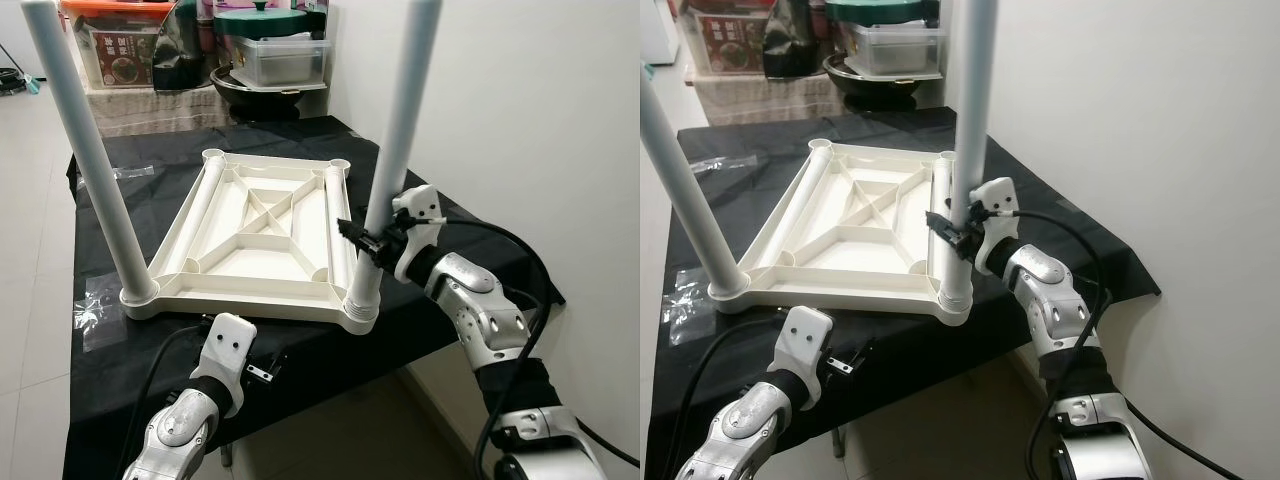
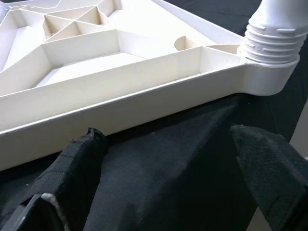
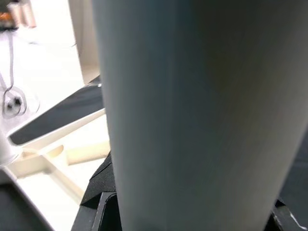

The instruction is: Building children table

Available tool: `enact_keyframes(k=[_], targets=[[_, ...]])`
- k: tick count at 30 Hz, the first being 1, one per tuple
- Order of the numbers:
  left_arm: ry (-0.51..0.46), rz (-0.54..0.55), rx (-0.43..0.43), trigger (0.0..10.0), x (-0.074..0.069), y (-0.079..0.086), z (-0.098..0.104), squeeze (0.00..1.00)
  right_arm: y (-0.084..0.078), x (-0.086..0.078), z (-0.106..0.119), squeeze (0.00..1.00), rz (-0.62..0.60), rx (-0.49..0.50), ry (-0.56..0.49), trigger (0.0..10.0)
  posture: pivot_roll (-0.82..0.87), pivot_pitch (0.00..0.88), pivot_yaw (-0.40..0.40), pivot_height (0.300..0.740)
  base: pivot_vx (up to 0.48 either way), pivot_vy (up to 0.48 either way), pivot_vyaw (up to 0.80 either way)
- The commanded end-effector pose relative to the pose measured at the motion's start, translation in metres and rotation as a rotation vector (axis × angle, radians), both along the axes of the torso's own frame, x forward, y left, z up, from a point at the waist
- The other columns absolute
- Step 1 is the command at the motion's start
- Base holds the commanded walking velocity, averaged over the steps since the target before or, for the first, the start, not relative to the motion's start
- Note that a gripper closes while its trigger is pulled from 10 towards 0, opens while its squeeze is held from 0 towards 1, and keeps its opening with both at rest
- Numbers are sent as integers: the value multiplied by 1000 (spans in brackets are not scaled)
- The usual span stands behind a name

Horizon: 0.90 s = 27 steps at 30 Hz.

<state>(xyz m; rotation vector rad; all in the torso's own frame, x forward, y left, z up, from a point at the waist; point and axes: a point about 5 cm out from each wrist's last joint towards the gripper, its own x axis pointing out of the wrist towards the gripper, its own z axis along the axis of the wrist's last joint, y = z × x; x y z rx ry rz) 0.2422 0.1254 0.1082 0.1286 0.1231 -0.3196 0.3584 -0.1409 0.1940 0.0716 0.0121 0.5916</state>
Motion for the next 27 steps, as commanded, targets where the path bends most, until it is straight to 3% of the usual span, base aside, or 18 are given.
enact_keyframes(k=[1,5,13,15,16,18,20,21,23,27], targets=[[4,4,-5,10000,0,-2,0,0,-2,-8,-42,0,-47,6,195,10000,27,0,-104,740,0,0,0],[4,10,-4,10000,-1,-1,0,0,5,-21,-50,0,-91,-9,180,10000,26,0,-99,740,0,0,0],[2,12,-2,10000,-1,0,0,0,15,-31,-46,0,-108,-55,130,10000,18,0,-93,740,0,0,0],[1,8,-2,10000,0,-1,1,0,20,-33,-52,0,-137,-152,146,10000,14,0,-93,740,0,0,0],[1,8,-2,10000,0,-1,1,0,20,-33,-52,0,-137,-152,146,10000,14,0,-93,740,0,0,0],[0,7,-2,10000,0,-2,1,0,17,-30,-57,0,-190,-170,192,10000,14,0,-93,740,0,0,0],[-4,13,0,10000,1,-1,1,0,6,-25,-70,0,-351,-192,305,10000,17,0,-98,740,0,0,0],[-4,13,0,10000,1,-1,1,0,6,-25,-70,0,-351,-192,305,10000,17,0,-98,740,0,0,0],[-7,17,2,10000,1,-1,2,0,-10,-21,-78,0,-543,-234,342,10000,27,0,-103,740,0,0,0],[-6,19,5,10000,0,0,2,0,-16,-20,-81,0,-649,-213,361,10000,29,0,-103,740,0,0,0]])
